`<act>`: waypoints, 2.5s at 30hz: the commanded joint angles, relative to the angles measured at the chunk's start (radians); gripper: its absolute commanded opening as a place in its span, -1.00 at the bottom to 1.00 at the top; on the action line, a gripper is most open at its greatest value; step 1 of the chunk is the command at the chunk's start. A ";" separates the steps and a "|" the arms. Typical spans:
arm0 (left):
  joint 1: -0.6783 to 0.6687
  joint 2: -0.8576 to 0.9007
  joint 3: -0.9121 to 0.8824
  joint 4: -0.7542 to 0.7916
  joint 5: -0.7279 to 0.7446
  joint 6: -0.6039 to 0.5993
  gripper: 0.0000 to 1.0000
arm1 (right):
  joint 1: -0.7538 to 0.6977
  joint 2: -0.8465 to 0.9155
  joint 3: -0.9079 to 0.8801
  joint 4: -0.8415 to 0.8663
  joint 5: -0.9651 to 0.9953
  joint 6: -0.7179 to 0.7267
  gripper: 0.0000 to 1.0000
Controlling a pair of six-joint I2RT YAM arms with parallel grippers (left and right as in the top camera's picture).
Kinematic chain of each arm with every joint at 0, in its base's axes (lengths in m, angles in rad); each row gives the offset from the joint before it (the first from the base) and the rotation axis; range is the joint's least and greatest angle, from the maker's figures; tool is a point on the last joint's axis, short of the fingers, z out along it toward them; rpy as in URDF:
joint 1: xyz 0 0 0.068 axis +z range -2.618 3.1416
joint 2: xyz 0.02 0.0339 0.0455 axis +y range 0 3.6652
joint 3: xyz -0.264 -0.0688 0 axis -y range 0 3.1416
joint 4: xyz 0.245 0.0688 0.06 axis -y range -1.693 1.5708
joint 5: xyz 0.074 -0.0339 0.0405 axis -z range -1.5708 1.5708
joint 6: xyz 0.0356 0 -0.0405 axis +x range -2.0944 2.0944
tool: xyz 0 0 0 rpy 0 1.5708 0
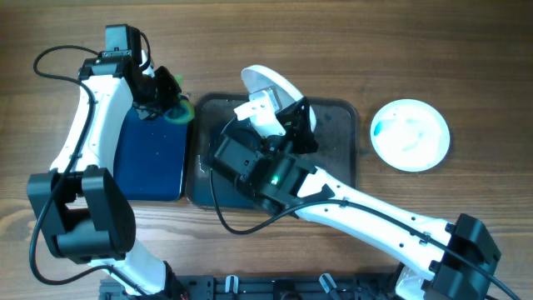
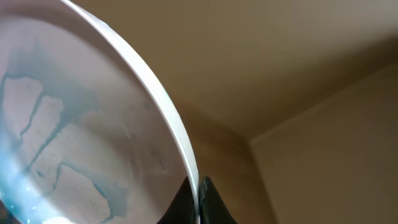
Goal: Clean dirty plates on tray and stack at the side
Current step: 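Lift the cleaned plate with right gripper and stack it on the pile, then lower the sponge into the blue sponge tray with the left gripper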
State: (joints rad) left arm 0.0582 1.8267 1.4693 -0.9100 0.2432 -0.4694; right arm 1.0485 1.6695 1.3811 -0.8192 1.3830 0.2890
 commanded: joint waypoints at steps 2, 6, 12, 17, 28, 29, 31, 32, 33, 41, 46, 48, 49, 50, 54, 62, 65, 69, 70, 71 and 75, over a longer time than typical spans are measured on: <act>-0.002 -0.011 0.009 0.000 -0.013 -0.010 -0.92 | -0.019 -0.011 0.010 0.002 -0.154 -0.001 -0.91; -0.002 -0.011 0.009 -0.001 -0.013 -0.010 -0.92 | -0.095 -0.011 0.010 0.000 -0.571 0.009 -0.91; -0.002 -0.011 0.009 -0.001 -0.013 -0.010 -0.92 | -0.353 -0.026 0.014 -0.016 -1.173 0.116 -0.92; -0.002 -0.011 0.009 0.000 -0.013 -0.010 -0.92 | -0.672 -0.102 0.014 -0.021 -1.535 0.155 -0.91; -0.002 -0.011 0.009 -0.001 -0.028 -0.010 -0.92 | -1.255 -0.142 -0.069 -0.197 -1.325 0.261 -0.91; -0.002 -0.011 0.009 0.000 -0.028 -0.010 -0.92 | -1.282 -0.140 -0.090 -0.186 -1.325 0.261 -0.91; -0.002 -0.011 0.009 -0.001 -0.028 -0.010 -0.92 | -1.329 -0.134 -0.145 -0.143 -1.326 0.265 -0.91; -0.002 -0.011 0.009 -0.001 -0.028 -0.010 -0.92 | -1.350 -0.130 -0.173 -0.121 -1.326 0.265 -0.91; -0.002 -0.011 0.009 -0.001 -0.028 -0.010 -0.92 | -1.363 -0.127 -0.195 -0.106 -1.326 0.265 -0.92; -0.002 -0.011 0.009 -0.001 -0.029 -0.010 -0.92 | -1.380 -0.117 -0.312 -0.055 -1.326 0.262 -0.39; -0.002 -0.014 0.010 -0.001 -0.028 -0.010 -0.92 | -1.379 -0.125 -0.262 -0.101 -1.476 0.143 0.11; 0.002 -0.032 0.010 -0.032 -0.029 0.003 -0.92 | -1.358 -0.156 -0.164 -0.098 -1.636 0.018 0.16; 0.006 -0.048 0.010 -0.055 -0.033 0.048 -0.92 | -1.338 -0.170 -0.115 -0.097 -1.686 -0.023 0.24; 0.009 -0.064 0.010 -0.080 -0.068 0.104 -0.92 | -1.311 -0.178 -0.063 -0.100 -1.711 -0.055 0.32; 0.011 -0.076 0.002 -0.192 -0.425 0.153 -0.92 | -1.197 -0.182 0.002 -0.062 -1.712 -0.065 0.38; 0.013 -0.076 -0.193 -0.065 -0.521 0.307 -0.92 | -1.080 -0.177 0.002 -0.059 -1.614 -0.066 0.41; 0.014 -0.076 -0.313 0.063 -0.521 0.306 -0.88 | -1.080 -0.177 0.002 -0.064 -1.614 -0.080 0.46; 0.019 -0.076 -0.396 0.183 -0.489 0.305 -0.07 | -1.079 -0.177 0.002 -0.079 -1.615 -0.092 0.47; 0.018 -0.078 -0.396 0.190 -0.451 0.305 1.00 | -1.079 -0.177 0.002 -0.080 -1.615 -0.110 0.48; 0.018 -0.080 -0.390 0.188 -0.430 0.304 1.00 | -1.079 -0.177 0.002 -0.082 -1.616 -0.132 0.50; 0.018 -0.160 -0.323 0.130 -0.403 0.209 1.00 | -1.079 -0.179 0.002 -0.087 -1.619 -0.146 0.57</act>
State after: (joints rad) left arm 0.0689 1.7584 1.0828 -0.7490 -0.2104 -0.1852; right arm -0.0334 1.4925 1.3754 -0.9005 -0.2420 0.1829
